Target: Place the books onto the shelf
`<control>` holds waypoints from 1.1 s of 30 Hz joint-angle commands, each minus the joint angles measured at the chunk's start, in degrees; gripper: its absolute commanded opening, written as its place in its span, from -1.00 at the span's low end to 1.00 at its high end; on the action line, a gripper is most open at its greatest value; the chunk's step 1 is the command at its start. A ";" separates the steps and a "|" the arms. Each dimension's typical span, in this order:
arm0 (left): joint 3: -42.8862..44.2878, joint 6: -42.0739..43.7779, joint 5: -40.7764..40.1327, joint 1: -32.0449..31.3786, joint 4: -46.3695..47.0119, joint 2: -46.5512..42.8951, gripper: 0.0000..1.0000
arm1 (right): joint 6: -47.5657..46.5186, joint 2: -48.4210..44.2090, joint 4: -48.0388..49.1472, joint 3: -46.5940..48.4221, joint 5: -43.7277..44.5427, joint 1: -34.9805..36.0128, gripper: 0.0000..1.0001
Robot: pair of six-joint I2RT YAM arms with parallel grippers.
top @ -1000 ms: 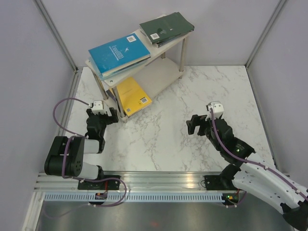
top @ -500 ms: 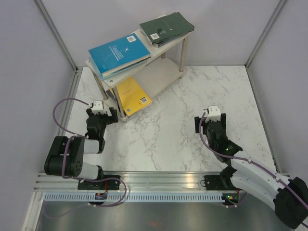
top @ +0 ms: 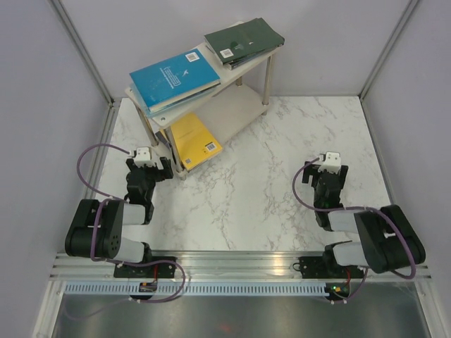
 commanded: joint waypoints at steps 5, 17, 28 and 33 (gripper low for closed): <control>-0.36 3.26 -0.96 -0.07 4.07 0.16 1.00 | 0.82 15.67 29.90 0.68 -7.68 -2.50 0.96; -0.36 3.26 -0.96 -0.07 3.98 0.16 1.00 | 1.87 14.18 24.72 1.65 -8.02 -3.02 0.96; -0.36 3.26 -0.96 -0.07 3.98 0.16 1.00 | 1.87 14.27 24.55 1.82 -8.20 -3.02 0.96; -0.36 3.26 -0.96 -0.07 4.07 0.25 0.99 | 1.79 14.27 24.55 1.82 -8.20 -3.02 0.96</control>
